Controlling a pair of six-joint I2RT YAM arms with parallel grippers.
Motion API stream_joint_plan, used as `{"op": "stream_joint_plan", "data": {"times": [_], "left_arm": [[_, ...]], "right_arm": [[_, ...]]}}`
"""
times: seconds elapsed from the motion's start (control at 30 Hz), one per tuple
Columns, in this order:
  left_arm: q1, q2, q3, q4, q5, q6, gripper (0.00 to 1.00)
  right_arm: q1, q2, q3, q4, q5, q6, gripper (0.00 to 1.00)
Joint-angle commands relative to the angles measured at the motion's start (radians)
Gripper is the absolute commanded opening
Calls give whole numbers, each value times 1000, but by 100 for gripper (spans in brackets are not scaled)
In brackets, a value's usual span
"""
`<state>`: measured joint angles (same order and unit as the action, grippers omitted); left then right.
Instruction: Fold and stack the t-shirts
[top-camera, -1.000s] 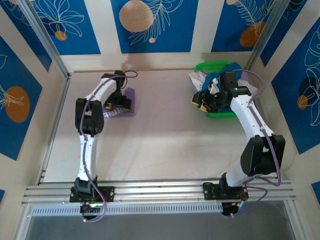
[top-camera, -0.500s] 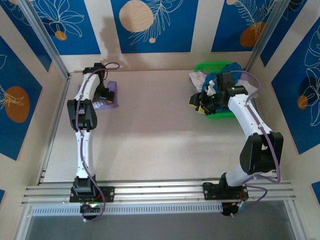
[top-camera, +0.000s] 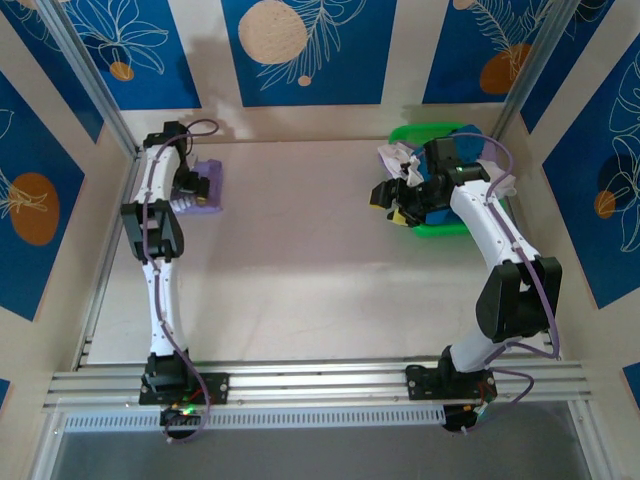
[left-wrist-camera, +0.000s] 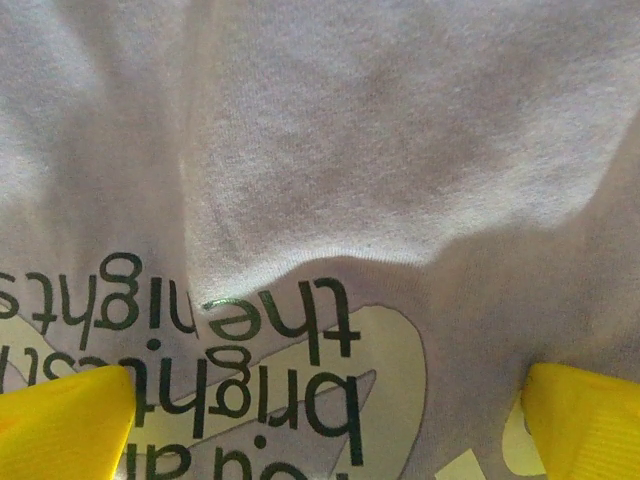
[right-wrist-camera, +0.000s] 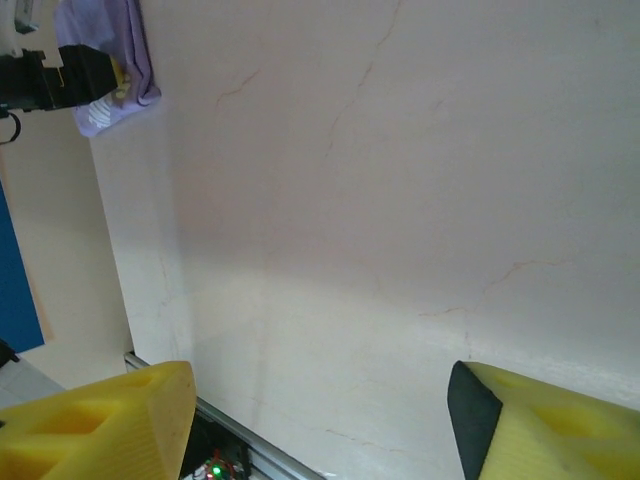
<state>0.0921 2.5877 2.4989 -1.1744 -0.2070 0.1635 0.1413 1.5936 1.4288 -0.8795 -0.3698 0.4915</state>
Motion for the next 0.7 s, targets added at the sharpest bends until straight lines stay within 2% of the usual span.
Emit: {"op": "stream_joint_plan", "data": {"times": [0.0,0.2,0.23,0.27,0.4,0.53,0.67], "left_arm": [[-9,-125,-1,9,12,-25,99],[-36,-386,-123,84,129,-149,99],[-47,-427,-150,93,120,-172,99],[-64,-476,-191,110,95,-190,99],[-149,-664,-386,179,11,-268,99],[-213,-913,-770,404,32,-365,99],[-239,-1222,-1321,821,53,-378,99]], "right_arm": [[5,-35,20,-6,-2,-22,76],[-9,-90,17,19,52,-66,89],[-13,-105,3,34,62,-72,92],[-17,-123,-10,50,74,-80,99],[-27,-215,-107,158,137,-93,99],[-29,-312,-223,298,229,-117,99],[-18,-441,-430,535,350,-169,99]]}}
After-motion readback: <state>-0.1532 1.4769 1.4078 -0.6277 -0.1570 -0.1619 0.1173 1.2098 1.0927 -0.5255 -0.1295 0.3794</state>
